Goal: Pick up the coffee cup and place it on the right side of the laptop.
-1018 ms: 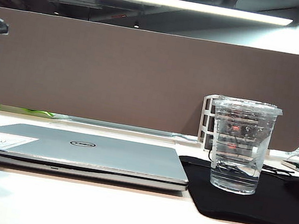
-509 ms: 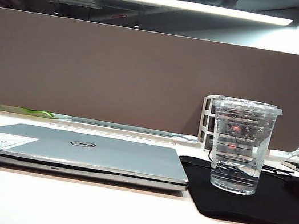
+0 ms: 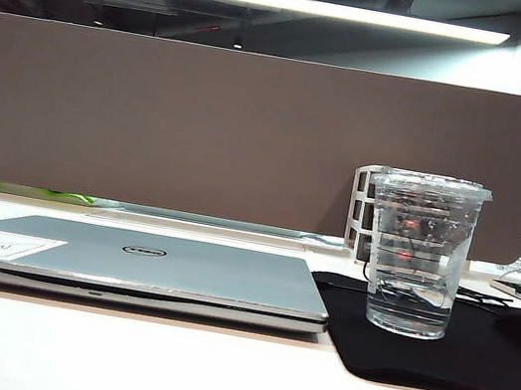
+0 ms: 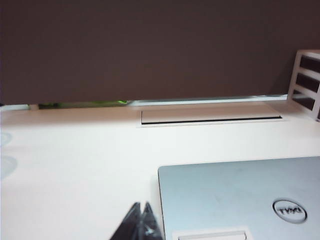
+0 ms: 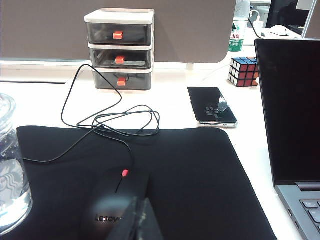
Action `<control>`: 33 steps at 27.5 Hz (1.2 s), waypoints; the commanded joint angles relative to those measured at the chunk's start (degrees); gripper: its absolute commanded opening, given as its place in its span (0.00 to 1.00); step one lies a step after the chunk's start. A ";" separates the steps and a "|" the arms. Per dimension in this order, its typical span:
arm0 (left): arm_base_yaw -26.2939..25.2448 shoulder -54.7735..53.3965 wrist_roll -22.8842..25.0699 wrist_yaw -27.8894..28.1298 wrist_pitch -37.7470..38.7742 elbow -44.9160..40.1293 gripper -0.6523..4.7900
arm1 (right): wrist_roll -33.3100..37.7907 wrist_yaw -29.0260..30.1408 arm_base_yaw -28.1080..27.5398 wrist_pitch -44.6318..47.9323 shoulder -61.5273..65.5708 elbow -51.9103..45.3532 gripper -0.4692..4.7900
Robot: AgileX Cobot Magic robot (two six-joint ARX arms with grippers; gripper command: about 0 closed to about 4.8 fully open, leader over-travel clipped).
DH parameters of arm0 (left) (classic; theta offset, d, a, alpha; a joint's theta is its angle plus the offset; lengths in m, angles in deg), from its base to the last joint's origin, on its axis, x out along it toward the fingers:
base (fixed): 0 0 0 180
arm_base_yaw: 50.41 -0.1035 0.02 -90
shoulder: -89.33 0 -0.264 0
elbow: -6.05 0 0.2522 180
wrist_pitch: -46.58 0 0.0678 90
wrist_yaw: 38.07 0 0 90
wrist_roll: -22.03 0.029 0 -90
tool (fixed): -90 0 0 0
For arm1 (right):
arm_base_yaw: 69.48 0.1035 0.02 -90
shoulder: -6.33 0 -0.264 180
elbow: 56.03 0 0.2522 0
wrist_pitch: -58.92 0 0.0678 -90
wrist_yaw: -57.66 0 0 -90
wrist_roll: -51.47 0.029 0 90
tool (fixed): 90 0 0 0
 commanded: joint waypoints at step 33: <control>-0.15 -0.11 1.40 2.34 1.60 0.15 0.11 | 0.04 0.17 0.04 3.98 -0.11 -0.37 0.08</control>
